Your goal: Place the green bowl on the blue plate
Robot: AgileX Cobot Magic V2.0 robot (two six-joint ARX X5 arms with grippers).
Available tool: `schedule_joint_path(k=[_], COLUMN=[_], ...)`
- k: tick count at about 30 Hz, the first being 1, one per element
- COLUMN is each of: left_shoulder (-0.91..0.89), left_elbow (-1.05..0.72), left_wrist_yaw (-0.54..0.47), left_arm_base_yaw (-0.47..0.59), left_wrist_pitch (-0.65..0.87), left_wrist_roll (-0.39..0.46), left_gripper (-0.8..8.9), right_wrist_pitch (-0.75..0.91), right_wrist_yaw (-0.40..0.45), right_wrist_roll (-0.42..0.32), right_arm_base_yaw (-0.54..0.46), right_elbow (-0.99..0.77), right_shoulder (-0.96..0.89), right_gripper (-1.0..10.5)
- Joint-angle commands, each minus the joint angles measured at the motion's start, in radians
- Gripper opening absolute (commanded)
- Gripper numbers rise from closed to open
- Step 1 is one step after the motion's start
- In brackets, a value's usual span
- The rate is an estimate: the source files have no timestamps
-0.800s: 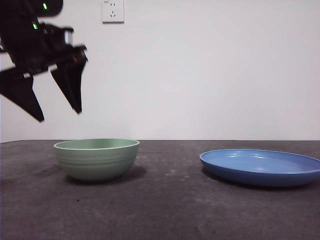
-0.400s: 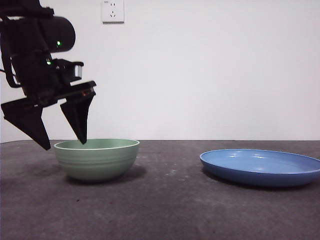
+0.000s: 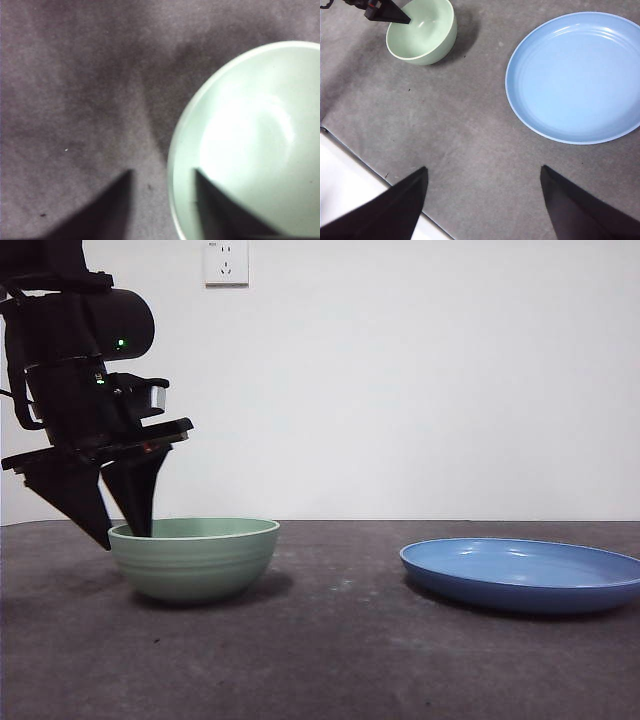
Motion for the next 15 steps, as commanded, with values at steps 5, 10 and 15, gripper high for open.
schedule_joint_path(k=[5,10,15], left_shoulder=[0.020,0.020,0.013], left_elbow=[0.024,0.024,0.025], left_wrist_yaw=[-0.004,-0.004,0.021], left_arm_base_yaw=[-0.004,-0.004,-0.004], left_wrist_pitch=[0.003,0.011,0.029], left_wrist_roll=[0.000,-0.003,-0.039], left_gripper=[0.15,0.15,0.15], right_wrist_pitch=[0.010,0.010,0.010], right_wrist_yaw=[0.000,0.000,0.000], right_wrist_roll=[-0.001,-0.001,-0.001], right_arm_base_yaw=[0.004,0.004,0.004], right_elbow=[0.021,0.021,0.021], right_shoulder=[0.004,0.004,0.004], right_gripper=[3.6,3.6,3.6])
